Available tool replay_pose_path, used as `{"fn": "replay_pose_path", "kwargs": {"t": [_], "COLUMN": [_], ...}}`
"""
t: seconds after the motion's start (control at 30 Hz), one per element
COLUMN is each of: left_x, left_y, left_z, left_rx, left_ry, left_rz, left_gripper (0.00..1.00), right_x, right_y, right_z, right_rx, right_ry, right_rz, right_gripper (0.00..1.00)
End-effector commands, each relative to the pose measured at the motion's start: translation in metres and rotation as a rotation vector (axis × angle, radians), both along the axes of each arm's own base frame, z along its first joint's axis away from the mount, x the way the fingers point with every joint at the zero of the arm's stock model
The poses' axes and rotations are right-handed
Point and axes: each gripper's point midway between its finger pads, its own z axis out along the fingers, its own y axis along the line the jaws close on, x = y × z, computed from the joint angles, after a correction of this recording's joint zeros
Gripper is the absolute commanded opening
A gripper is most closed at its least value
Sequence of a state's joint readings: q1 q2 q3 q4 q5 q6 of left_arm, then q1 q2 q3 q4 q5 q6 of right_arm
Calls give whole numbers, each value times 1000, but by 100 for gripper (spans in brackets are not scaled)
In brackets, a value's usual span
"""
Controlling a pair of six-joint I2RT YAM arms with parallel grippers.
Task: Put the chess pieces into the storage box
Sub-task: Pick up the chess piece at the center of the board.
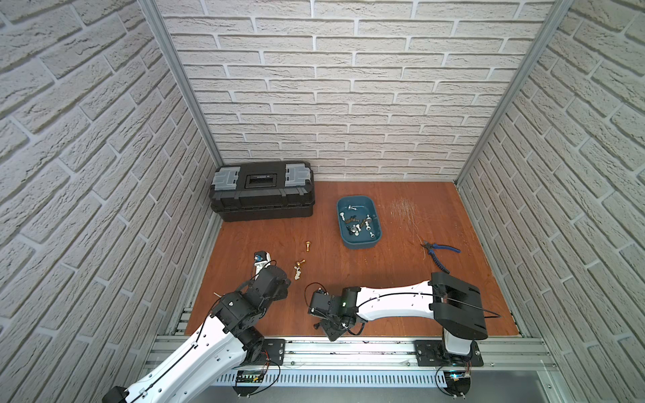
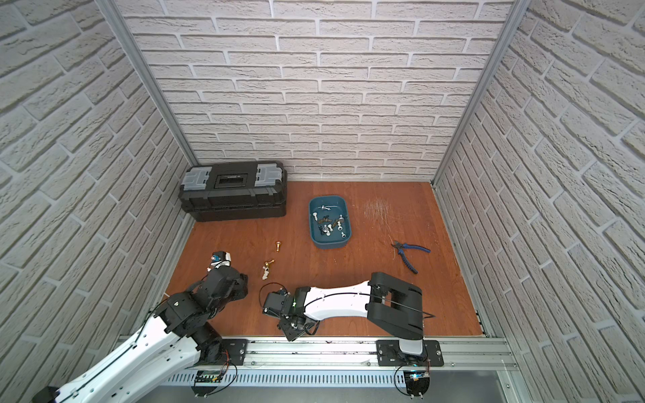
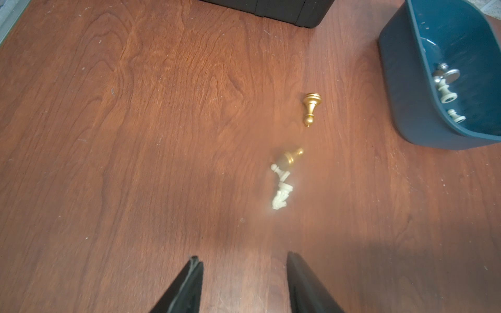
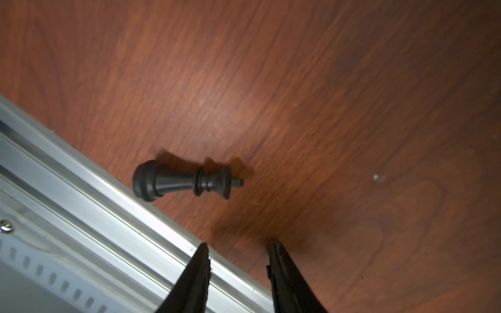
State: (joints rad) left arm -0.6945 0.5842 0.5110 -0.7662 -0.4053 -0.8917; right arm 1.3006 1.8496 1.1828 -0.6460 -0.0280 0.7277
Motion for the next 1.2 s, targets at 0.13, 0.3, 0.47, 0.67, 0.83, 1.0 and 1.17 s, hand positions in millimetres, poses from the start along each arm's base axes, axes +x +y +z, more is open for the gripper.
{"fn": "replay_pose_path", "kwargs": {"t": [0.13,0.3,0.47,0.67,0.83,1.0,1.17], "left_x": [1,-2,-10,-14,-13,-12,-13], "left_y": [-1,5,16,22,22,22,22], "left_z": [-2,14,21,20,20,19,20], "left_rx": [-16,-58,-91,-102,-91,-82,-87], "left_ry": [-9,-55,-90,-103,-102,-98,-103], "left_rz": [1,27,73,94,92,87,86], "left_gripper": [55,54,54,54,54,54,54], "right_x": [-6,12,26,49,52,42,47], "right_y": [41,46,54,53,54,60,60], "right_z": [19,17,16,13,9,-1,-7], "right_rx": [123,93,98,168,193,229,195], "right_ry": [-127,-296,-366,-336,-302,-245,-246], "right_rz": [379,631,794,814,865,908,900], "right_gripper": [39,39,39,42,43,43,37]}}
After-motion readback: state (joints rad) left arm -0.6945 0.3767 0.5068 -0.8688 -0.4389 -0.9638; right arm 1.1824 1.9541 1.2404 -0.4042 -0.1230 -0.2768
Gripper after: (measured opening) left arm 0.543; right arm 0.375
